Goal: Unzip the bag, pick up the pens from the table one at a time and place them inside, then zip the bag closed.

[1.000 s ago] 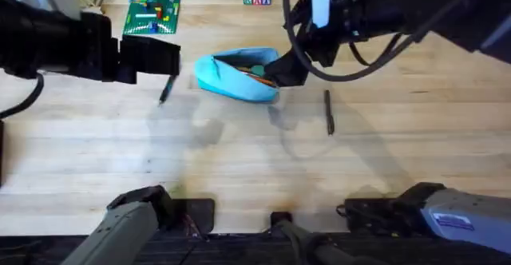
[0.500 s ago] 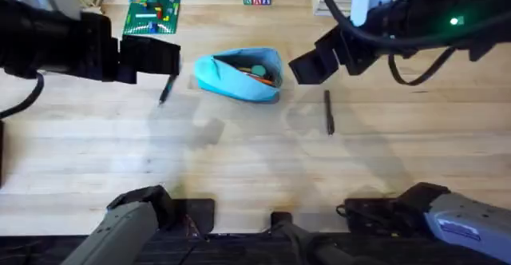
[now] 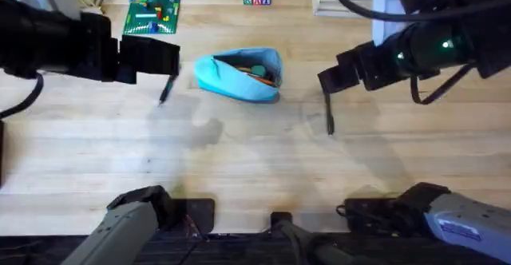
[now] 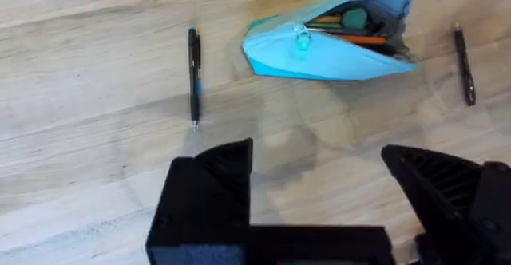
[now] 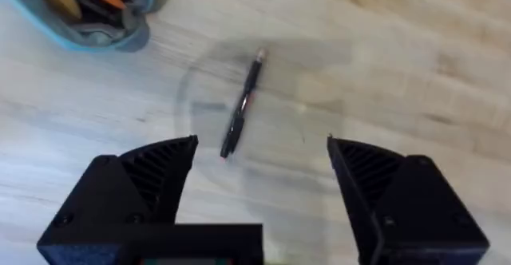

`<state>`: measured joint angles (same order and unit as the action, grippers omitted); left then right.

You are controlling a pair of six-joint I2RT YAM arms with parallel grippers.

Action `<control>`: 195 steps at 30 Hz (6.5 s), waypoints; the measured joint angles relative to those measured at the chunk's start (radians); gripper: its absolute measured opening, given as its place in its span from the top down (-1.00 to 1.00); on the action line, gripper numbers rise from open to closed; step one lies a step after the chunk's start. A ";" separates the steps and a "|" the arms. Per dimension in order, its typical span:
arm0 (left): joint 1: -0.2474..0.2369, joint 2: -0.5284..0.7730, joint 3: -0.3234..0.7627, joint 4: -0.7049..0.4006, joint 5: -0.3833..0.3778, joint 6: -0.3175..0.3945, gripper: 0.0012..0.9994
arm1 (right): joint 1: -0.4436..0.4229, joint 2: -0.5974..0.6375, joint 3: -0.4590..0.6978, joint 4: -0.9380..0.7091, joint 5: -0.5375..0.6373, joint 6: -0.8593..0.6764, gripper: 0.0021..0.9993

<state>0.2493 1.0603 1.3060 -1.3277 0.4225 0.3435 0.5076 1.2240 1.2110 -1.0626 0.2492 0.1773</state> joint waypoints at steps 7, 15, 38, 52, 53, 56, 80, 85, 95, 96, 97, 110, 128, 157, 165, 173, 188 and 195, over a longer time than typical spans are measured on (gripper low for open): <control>0.000 0.000 0.000 0.000 0.000 0.000 -0.99 | 0.000 0.030 0.000 -0.097 0.020 0.141 -1.00; 0.000 0.000 0.000 0.000 0.000 0.000 -0.99 | 0.000 0.127 0.000 -0.095 0.020 0.257 -1.00; 0.000 0.000 0.000 -0.012 0.000 0.000 -0.99 | -0.132 0.259 -0.097 0.110 -0.141 0.274 -0.99; 0.000 0.000 0.000 -0.012 0.000 0.000 -0.99 | -0.132 0.260 -0.282 0.284 -0.165 0.267 -0.99; 0.000 0.000 0.000 -0.012 0.000 0.000 -0.99 | -0.132 0.260 -0.283 0.289 -0.165 0.267 -0.99; 0.000 0.000 0.000 -0.012 0.000 0.000 -0.99 | -0.132 0.262 -0.285 0.303 -0.173 0.267 -0.99; 0.000 0.000 0.000 -0.012 0.000 0.000 -0.99 | -0.135 0.352 -0.276 0.355 -0.164 0.263 0.28; 0.000 0.000 0.000 -0.012 0.000 0.000 -0.99 | -0.138 0.353 -0.273 0.365 -0.160 0.263 0.91; 0.000 0.000 0.000 -0.012 0.000 0.000 -0.99 | -0.138 0.354 -0.272 0.365 -0.160 0.263 0.92; 0.000 0.000 0.000 -0.012 0.000 0.000 -0.99 | -0.138 0.354 -0.272 0.364 -0.160 0.263 0.92; 0.000 0.000 0.000 -0.012 0.000 0.000 -0.99 | -0.138 0.353 -0.271 0.363 -0.160 0.262 0.93; 0.000 0.000 0.000 -0.012 0.000 0.000 -0.99 | -0.138 0.237 -0.198 0.306 -0.190 0.176 0.95; 0.000 0.000 0.000 -0.012 0.000 0.000 -0.99 | -0.138 0.006 -0.116 0.323 -0.275 -0.302 0.94; 0.000 0.000 0.000 -0.013 0.000 0.000 -0.99 | -0.132 0.103 -0.116 0.594 -0.673 -0.855 0.94; 0.000 0.000 0.000 -0.015 0.000 0.000 -0.99 | -0.070 0.193 -0.116 0.771 -0.692 -0.874 0.94; 0.000 0.000 0.000 -0.015 0.000 0.000 -0.99 | -0.012 0.267 -0.116 0.847 -0.693 -0.882 0.94; 0.000 0.000 0.000 -0.015 0.000 0.000 -0.99 | 0.046 0.388 -0.116 0.879 -0.699 -0.881 0.94; 0.000 0.000 0.000 -0.015 0.000 0.000 -0.99 | 0.046 0.448 -0.116 0.900 -0.699 -0.881 0.94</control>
<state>0.2493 1.0606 1.3056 -1.3426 0.4225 0.3431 0.5534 1.6719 1.0950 -0.1627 -0.4496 -0.7036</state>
